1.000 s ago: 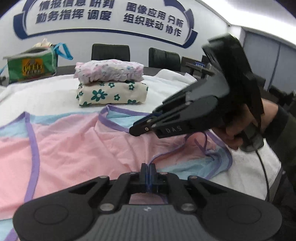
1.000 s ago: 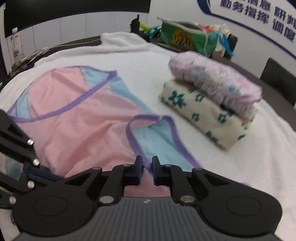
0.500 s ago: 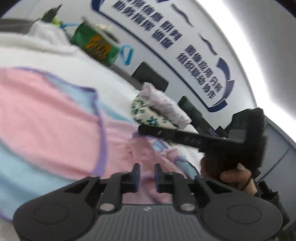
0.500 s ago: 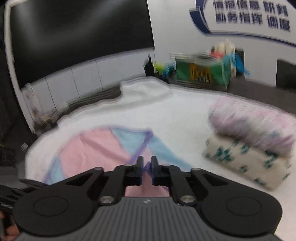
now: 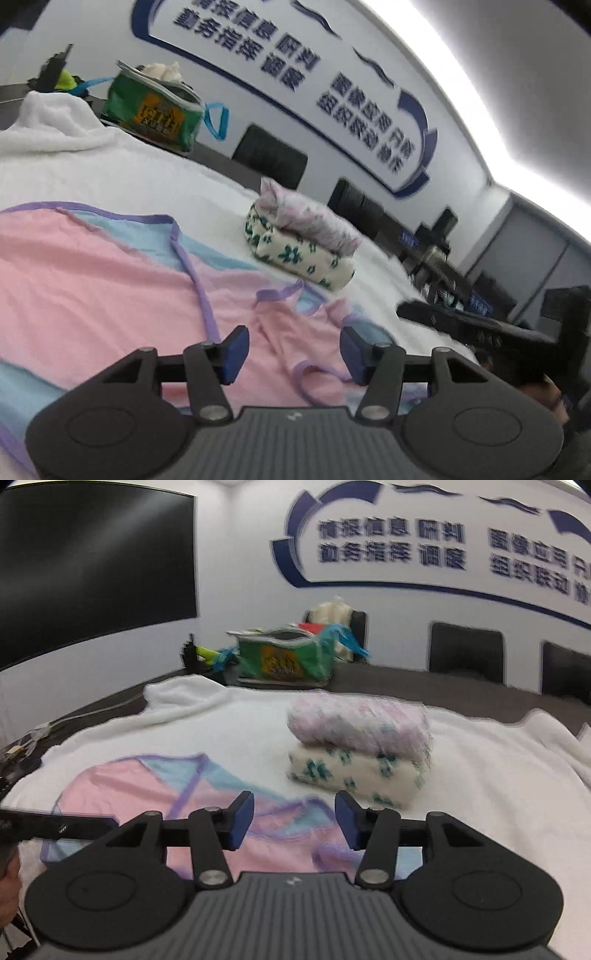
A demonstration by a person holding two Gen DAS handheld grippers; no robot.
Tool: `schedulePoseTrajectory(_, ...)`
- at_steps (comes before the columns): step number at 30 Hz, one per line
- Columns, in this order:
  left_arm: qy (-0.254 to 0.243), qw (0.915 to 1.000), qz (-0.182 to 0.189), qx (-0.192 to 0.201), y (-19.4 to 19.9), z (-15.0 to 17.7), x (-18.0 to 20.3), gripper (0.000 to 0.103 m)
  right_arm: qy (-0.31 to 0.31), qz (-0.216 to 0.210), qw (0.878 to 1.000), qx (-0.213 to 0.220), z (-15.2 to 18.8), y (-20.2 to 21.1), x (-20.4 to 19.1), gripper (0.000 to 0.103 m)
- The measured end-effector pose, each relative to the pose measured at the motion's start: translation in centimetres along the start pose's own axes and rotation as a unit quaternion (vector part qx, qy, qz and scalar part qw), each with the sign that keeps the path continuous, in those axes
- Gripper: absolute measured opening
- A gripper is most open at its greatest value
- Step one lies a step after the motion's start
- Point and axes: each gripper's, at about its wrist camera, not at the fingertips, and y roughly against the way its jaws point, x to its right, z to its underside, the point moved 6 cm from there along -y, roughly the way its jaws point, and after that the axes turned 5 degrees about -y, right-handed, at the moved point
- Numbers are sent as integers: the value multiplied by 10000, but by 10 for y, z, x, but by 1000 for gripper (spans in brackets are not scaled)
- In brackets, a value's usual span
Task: Fold clothes
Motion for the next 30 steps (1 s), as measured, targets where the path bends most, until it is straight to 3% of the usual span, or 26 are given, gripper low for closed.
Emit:
schedulePoseTrajectory(6, 16, 9997, 224, -45, -15, 2, -11, 57, -653, 774, 9943, -338, 42, 9, 18, 49)
schedulePoseTrajectory(11, 50, 9998, 216, 3, -17, 5, -19, 57, -978, 1350, 9853, -377, 55, 20, 27, 49)
schedulePoseTrajectory(16, -57, 9997, 203, 77, -17, 4, -18, 57, -993, 1785, 9789, -102, 52, 32, 25, 49)
schedulePoseTrajectory(23, 8, 9999, 164, 34, -17, 4, -20, 63, -820, 2620, 9609, 374, 55, 66, 22, 49)
schedulePoseTrajectory(25, 100, 9997, 171, -129, -21, 4, -22, 63, -695, 2697, 9596, 396, 60, 76, 17, 51)
schedulePoseTrajectory(28, 125, 9991, 177, -376, -26, 1, -17, 63, -785, 2491, 9641, 479, 73, 86, 10, 58)
schedulePoseTrajectory(30, -39, 9992, 184, -342, -26, -4, -6, 63, -863, 2348, 9671, 472, 80, 81, 9, 61)
